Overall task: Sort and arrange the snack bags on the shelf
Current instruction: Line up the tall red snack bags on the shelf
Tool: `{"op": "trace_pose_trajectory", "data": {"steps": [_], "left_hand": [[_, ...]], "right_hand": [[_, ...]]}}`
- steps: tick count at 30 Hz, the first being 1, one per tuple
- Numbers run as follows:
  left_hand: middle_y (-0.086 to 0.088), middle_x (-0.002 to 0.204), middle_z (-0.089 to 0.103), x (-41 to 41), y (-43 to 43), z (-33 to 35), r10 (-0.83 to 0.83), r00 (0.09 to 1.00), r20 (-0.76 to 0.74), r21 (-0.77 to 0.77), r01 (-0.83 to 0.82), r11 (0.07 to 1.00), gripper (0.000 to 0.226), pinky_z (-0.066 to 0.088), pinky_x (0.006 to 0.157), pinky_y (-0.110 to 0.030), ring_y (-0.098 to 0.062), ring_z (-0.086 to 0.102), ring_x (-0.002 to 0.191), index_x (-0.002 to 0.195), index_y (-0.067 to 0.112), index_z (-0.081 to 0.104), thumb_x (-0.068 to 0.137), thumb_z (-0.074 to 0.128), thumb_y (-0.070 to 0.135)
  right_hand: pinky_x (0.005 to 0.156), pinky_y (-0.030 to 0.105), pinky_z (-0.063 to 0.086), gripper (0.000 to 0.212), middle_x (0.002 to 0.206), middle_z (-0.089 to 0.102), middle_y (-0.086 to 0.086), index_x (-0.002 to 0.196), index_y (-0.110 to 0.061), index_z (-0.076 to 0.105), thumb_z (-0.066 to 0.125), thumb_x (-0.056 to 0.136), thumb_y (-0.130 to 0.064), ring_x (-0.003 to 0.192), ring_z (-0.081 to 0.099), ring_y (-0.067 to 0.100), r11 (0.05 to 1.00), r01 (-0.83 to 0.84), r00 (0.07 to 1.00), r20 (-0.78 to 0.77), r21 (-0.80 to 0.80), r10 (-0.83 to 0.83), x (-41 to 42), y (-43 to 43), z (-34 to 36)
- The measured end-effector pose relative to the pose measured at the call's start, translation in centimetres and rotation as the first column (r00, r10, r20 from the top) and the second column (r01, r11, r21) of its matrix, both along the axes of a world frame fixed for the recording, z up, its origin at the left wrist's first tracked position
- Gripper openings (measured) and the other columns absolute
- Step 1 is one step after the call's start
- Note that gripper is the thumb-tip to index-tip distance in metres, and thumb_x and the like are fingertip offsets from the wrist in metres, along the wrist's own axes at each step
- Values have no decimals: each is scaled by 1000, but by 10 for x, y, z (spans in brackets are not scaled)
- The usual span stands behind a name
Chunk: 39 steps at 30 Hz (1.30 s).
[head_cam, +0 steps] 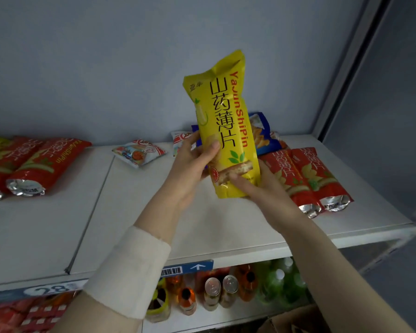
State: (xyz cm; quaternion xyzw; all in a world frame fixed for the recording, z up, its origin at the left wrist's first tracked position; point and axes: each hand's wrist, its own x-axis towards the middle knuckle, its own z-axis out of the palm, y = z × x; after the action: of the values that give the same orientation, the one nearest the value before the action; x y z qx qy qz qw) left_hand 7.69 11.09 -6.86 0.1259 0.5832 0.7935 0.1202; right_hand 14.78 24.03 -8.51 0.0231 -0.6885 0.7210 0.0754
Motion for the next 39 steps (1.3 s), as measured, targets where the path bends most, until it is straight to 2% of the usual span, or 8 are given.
{"op": "trace_pose_trajectory", "data": {"steps": [3, 9, 15, 20, 25, 30, 34, 39], "left_hand": [[-3, 136, 48, 5, -4, 3, 152, 988, -29, 39, -151, 988, 67, 52, 86, -35, -16, 57, 112, 138, 24, 24, 85, 65, 23], [-5, 134, 50, 7, 0, 13, 372, 928, 18, 83, -372, 924, 88, 55, 87, -34, -17, 58, 112, 140, 19, 21, 73, 78, 23], [-10, 119, 64, -5, -26, 11, 163, 985, 56, 190, -171, 967, 50, 59, 74, -35, -21, 67, 98, 134, 11, 44, 87, 60, 17], [-8, 106, 69, -7, -27, 11, 9, 998, 56, 264, -24, 964, 53, 58, 78, -37, -20, 69, 91, 129, 11, 52, 80, 62, 28], [-9, 129, 60, -11, -25, 5, 105, 994, 21, 125, -107, 986, 44, 54, 82, -35, -22, 61, 113, 132, 16, 49, 92, 52, 34], [-7, 123, 63, -8, -14, 10, 189, 973, 132, 139, -207, 968, 56, 56, 80, -35, -21, 63, 107, 134, 15, 45, 83, 64, 32], [-12, 120, 64, -19, -25, 11, 161, 983, 89, 166, -174, 971, 54, 58, 79, -36, -24, 66, 103, 134, 10, 47, 85, 63, 26], [-14, 125, 62, -25, -39, 10, -99, 994, 40, 300, 82, 950, 103, 57, 75, -36, -24, 67, 104, 137, 10, 46, 50, 82, 51]], "right_hand": [[83, 36, 53, 36, 114, 64, 2, 113, -29, 55, 69, 80, -24, 102, 63, 16, 973, 184, 982, -56, 140, -178, -8, -10, -10], [87, 32, 46, 73, 125, 50, 13, 140, -12, 37, 56, 80, -49, 112, 50, 24, 444, 555, 827, -523, 704, -205, 2, -41, -26], [86, 18, 48, 73, 121, 55, -10, 134, -23, 43, 61, 72, -57, 108, 57, 9, 964, 96, 995, -41, 248, -89, -1, -24, -3], [100, 38, 48, 72, 126, 63, 3, 125, -21, 55, 76, 63, -50, 117, 59, 20, 900, -304, 935, 82, -312, 345, -5, -28, -10], [91, 37, 52, 51, 111, 67, 3, 116, -19, 58, 78, 70, -27, 106, 63, 23, 976, 218, 975, 31, 16, -218, -17, -29, -9], [83, 27, 45, 72, 118, 55, 10, 129, -10, 49, 79, 67, -31, 107, 53, 22, 493, 593, 799, -541, 636, -263, -14, -42, -22], [91, 10, 43, 74, 123, 48, -7, 128, -29, 44, 72, 64, -54, 112, 47, -1, 786, 407, 885, -414, 465, -213, -5, -42, -10], [93, 28, 53, 78, 124, 61, -11, 119, -39, 50, 78, 49, -62, 114, 59, 9, 990, -94, 995, 17, -109, 96, -1, -35, 2]]}}
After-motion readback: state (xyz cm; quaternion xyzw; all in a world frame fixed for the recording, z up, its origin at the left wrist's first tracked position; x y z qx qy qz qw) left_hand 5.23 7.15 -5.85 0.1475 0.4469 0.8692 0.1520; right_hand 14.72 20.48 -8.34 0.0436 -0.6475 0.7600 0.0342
